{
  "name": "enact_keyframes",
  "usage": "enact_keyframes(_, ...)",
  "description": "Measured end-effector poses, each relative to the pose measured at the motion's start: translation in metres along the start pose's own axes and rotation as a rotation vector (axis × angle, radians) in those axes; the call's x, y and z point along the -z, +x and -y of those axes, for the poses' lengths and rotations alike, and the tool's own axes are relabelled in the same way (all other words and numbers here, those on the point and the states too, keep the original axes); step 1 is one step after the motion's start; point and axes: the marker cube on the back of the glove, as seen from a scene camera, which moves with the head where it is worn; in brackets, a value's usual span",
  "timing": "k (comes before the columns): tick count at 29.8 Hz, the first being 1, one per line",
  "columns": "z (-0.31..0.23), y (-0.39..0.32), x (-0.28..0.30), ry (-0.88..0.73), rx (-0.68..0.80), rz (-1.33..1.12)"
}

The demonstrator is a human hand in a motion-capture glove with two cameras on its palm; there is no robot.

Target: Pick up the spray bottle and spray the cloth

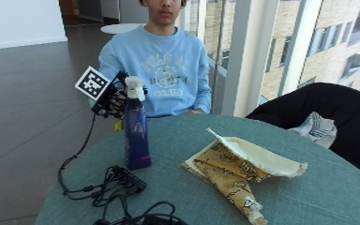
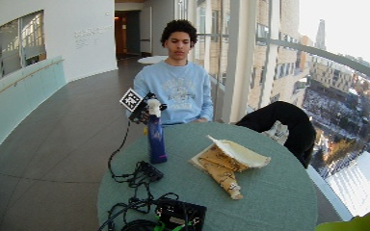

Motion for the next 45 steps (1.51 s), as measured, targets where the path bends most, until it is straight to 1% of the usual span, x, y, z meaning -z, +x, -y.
enact_keyframes(3,0.008,0.015,0.003,0.014,-0.056,0.066)
enact_keyframes(7,0.022,0.034,0.001,-0.007,-0.153,0.177)
enact_keyframes(10,0.037,0.046,-0.008,0.046,-0.219,0.233)
enact_keyframes(13,0.050,0.055,-0.017,0.062,-0.244,0.267)
enact_keyframes(24,0.078,0.070,-0.040,0.096,-0.262,0.374)
enact_keyframes(28,0.081,0.071,-0.043,0.122,-0.225,0.352)
enact_keyframes(35,0.085,0.067,-0.046,0.184,-0.209,0.276)
enact_keyframes(45,0.094,0.062,-0.044,0.189,-0.203,0.250)
